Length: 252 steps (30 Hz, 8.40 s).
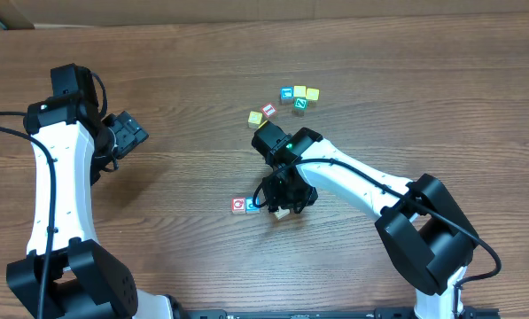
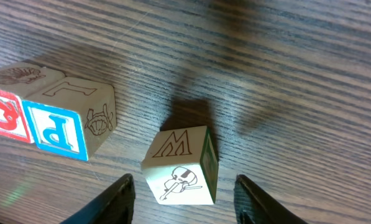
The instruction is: Flip 4 blocks
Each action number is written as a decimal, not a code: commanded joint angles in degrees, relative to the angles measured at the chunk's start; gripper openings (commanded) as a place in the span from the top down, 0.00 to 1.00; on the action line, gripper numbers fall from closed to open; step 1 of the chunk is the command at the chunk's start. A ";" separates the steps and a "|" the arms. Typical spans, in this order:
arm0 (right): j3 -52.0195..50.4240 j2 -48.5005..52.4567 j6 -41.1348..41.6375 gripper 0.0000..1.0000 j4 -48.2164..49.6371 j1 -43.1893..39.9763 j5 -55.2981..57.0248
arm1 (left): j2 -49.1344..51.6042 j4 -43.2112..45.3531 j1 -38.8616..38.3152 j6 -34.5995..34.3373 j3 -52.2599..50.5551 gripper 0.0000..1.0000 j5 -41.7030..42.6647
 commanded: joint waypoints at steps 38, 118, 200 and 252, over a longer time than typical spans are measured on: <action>-6.49 -3.48 4.83 0.87 1.11 -5.05 -9.11 | 0.09 -0.02 -0.02 0.87 0.33 0.00 0.07; -13.31 -6.34 21.11 0.96 14.91 6.97 4.63 | 0.09 -0.02 -0.02 0.87 0.33 0.00 0.07; -18.75 -8.70 16.61 0.96 23.45 -6.10 -4.85 | 0.09 -0.02 -0.02 0.87 0.33 0.00 0.07; -18.75 -8.70 22.64 0.96 27.28 -3.89 -9.64 | 0.09 -0.02 -0.02 0.87 0.33 0.00 0.07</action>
